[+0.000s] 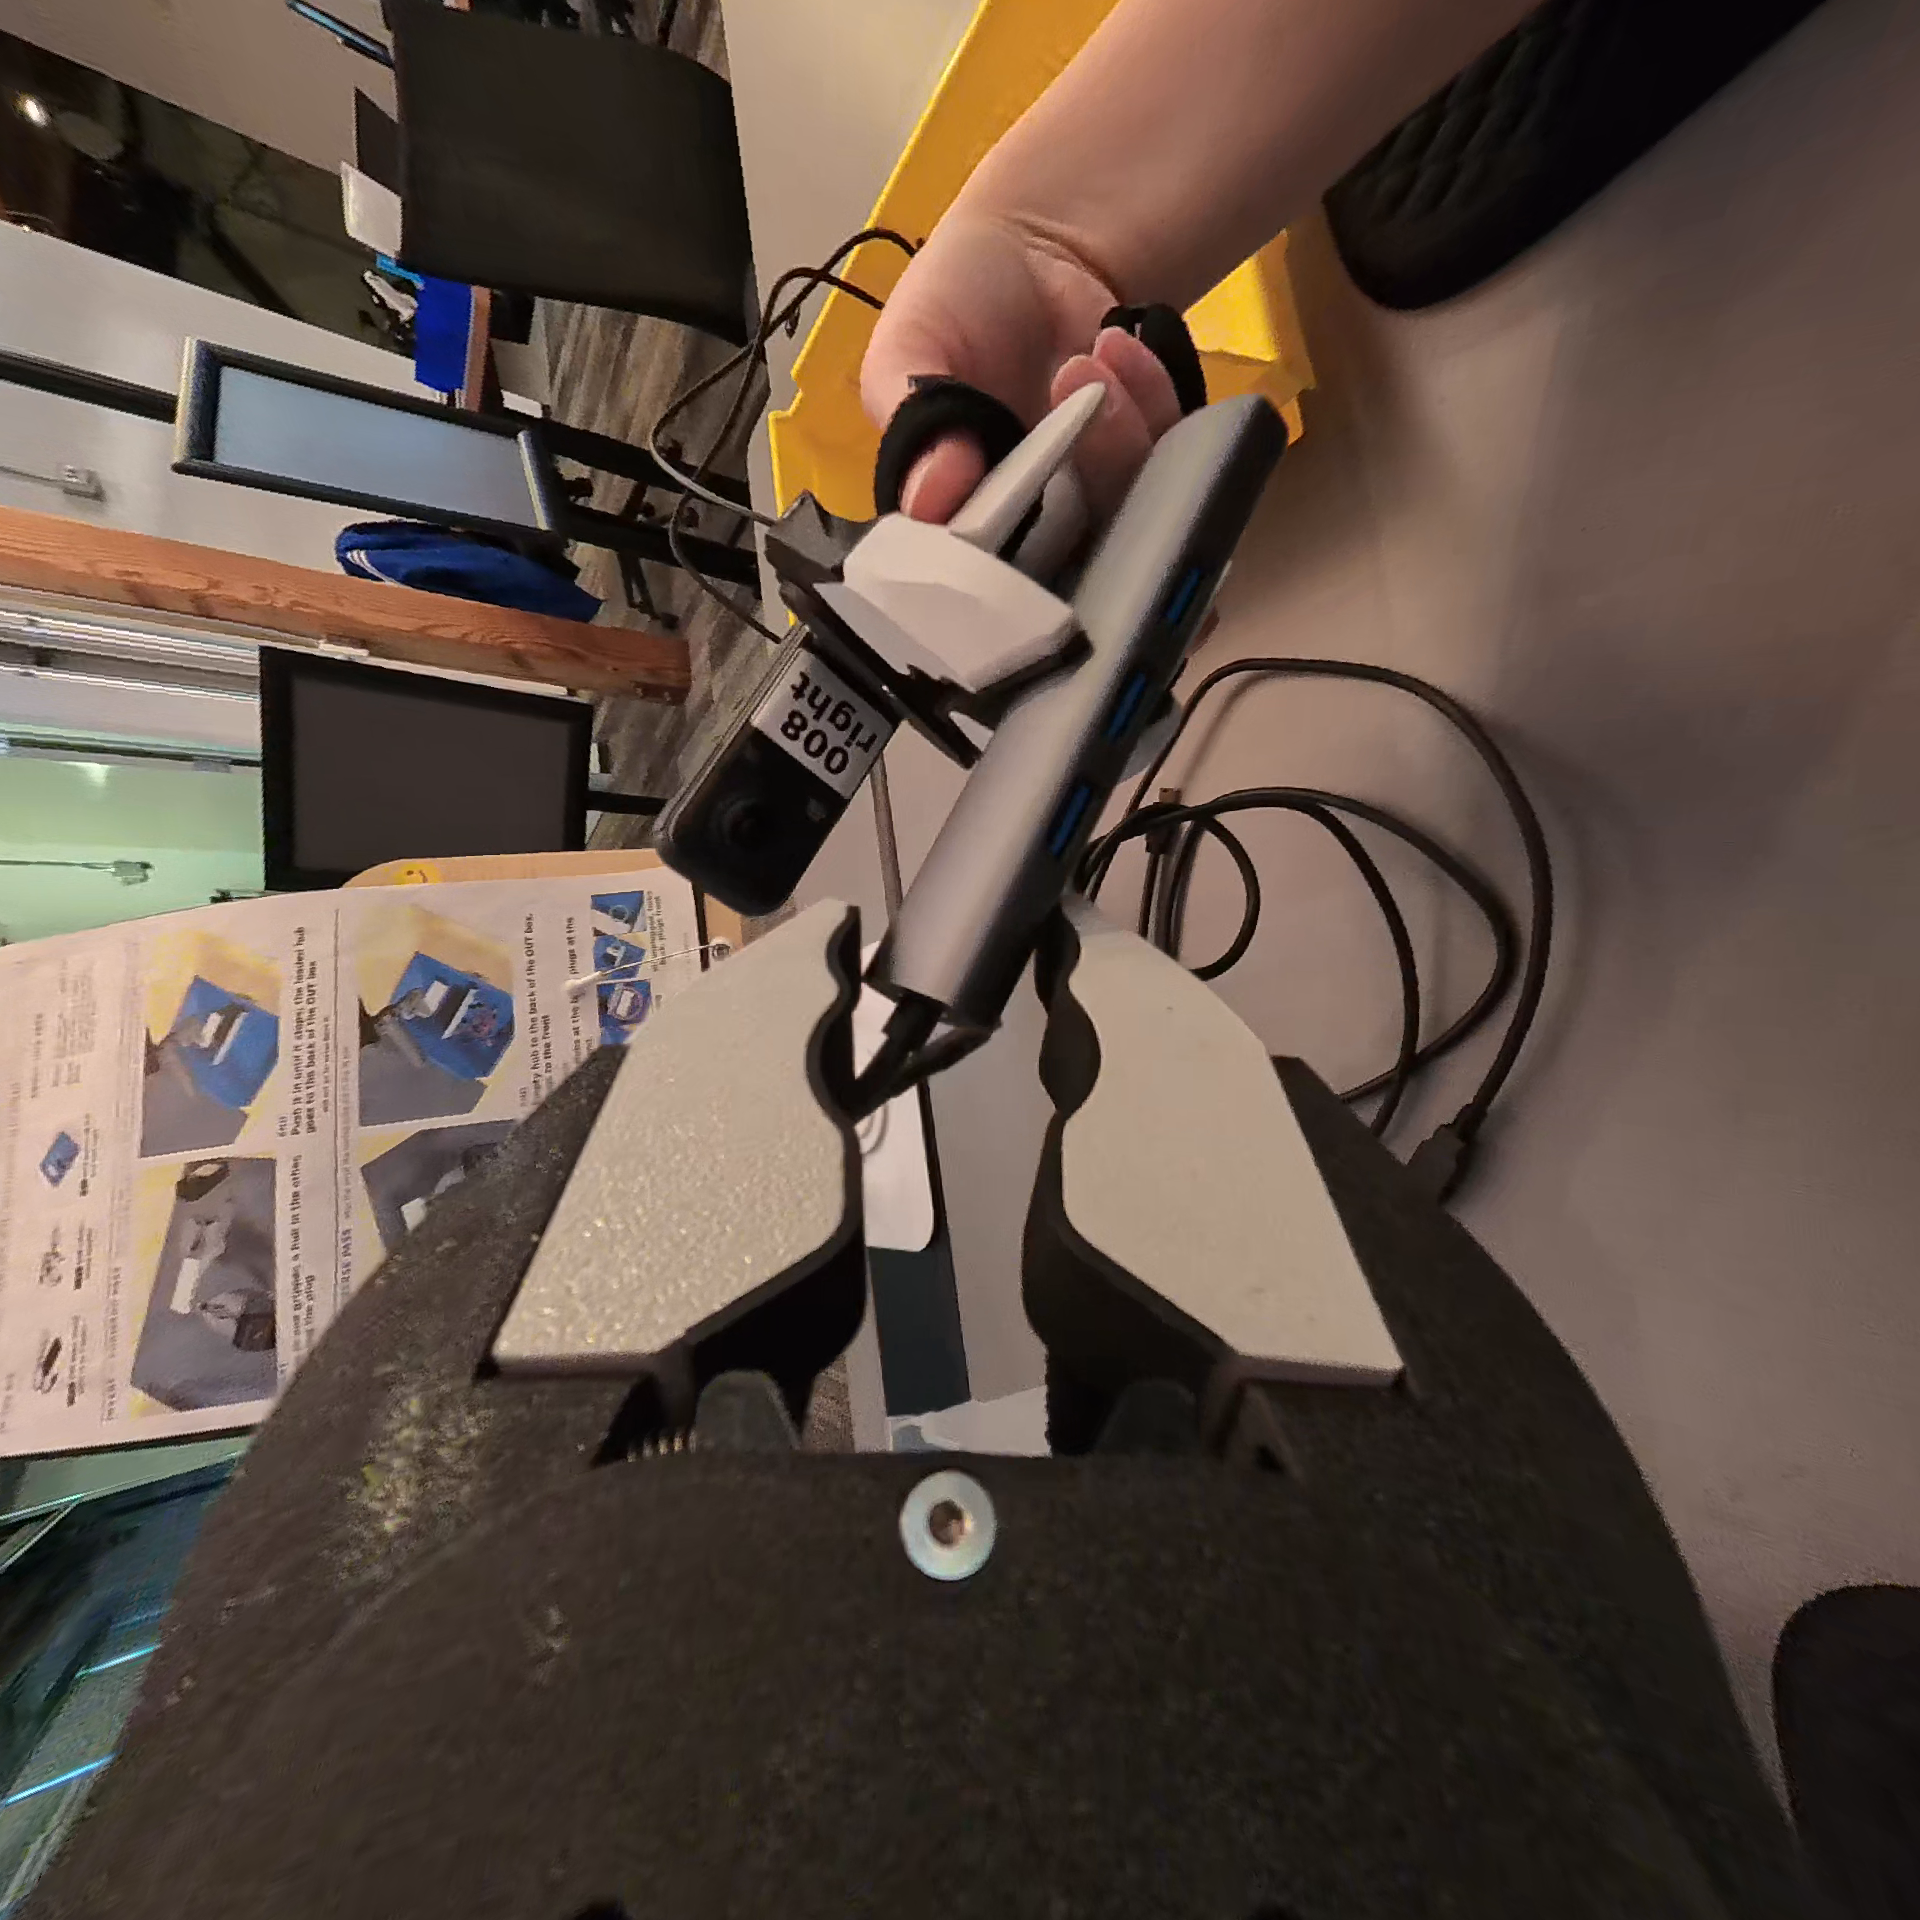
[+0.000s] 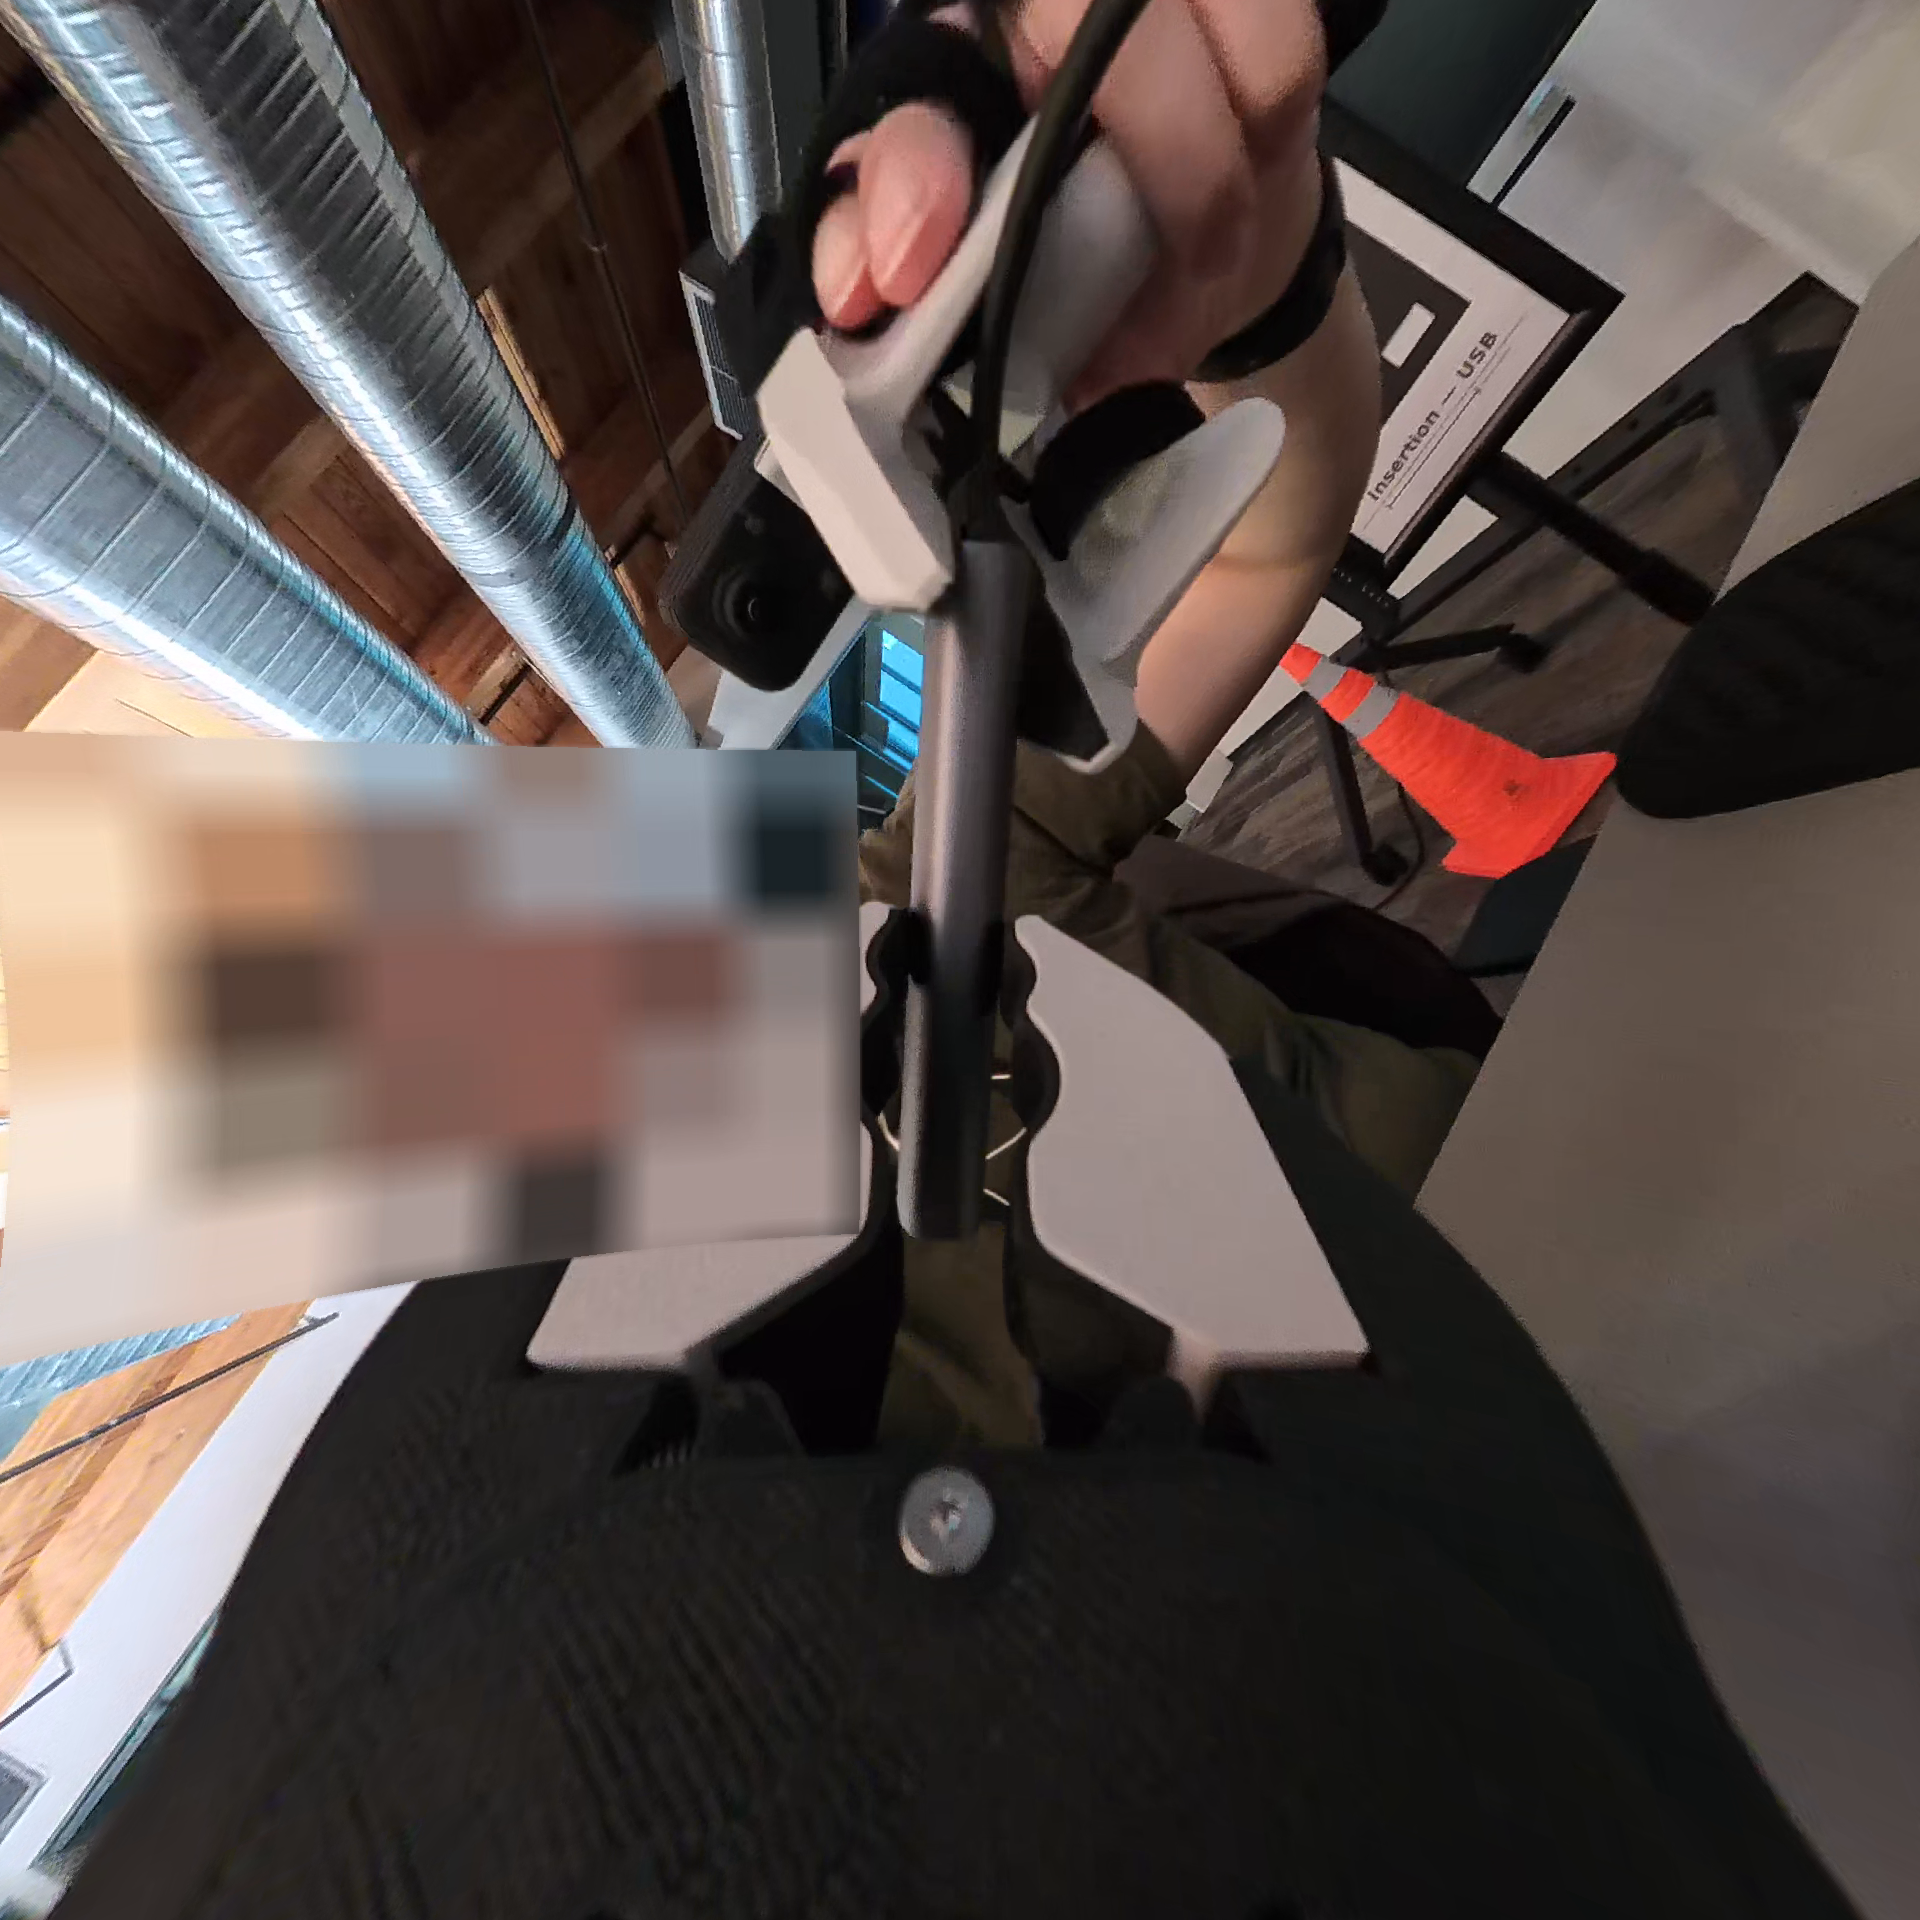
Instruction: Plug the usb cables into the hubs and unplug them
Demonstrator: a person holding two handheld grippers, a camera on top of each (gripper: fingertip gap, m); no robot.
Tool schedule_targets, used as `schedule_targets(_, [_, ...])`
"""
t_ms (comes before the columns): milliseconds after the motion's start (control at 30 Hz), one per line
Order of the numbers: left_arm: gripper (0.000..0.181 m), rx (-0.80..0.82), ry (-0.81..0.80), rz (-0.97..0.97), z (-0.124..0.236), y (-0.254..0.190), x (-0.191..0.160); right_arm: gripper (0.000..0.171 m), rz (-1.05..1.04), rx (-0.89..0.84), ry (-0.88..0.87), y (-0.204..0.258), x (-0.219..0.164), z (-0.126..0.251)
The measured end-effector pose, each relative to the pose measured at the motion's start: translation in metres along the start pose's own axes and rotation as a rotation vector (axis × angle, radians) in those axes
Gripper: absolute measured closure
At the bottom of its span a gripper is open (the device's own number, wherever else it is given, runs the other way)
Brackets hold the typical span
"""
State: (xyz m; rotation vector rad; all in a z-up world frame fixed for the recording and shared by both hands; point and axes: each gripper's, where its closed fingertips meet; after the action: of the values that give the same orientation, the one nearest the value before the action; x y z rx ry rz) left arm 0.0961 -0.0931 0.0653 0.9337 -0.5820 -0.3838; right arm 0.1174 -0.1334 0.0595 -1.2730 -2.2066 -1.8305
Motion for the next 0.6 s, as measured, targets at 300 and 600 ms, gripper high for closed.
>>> schedule_targets(300, [0.159, 0.002, 0.096, 0.142, -0.001, 0.001, -0.027, 0.15, 0.118, -0.122, -0.201, -0.007, 0.034, 0.027])
schedule_targets(600, [0.164, 0.028, 0.047, 0.362, 0.003, 0.007, -0.037, 0.145, 0.521, -0.469, -0.287, -0.001, 0.061, 0.054])
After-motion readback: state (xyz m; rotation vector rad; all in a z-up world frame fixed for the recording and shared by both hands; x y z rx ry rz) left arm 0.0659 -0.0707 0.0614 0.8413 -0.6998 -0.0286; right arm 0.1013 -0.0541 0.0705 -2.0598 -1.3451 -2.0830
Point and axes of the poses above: each gripper's, where its closed fingertips meet, z back along the fingers, x out of its top, y = z × x across the jaws, and after that the axes turned 3 degrees about x, right-handed
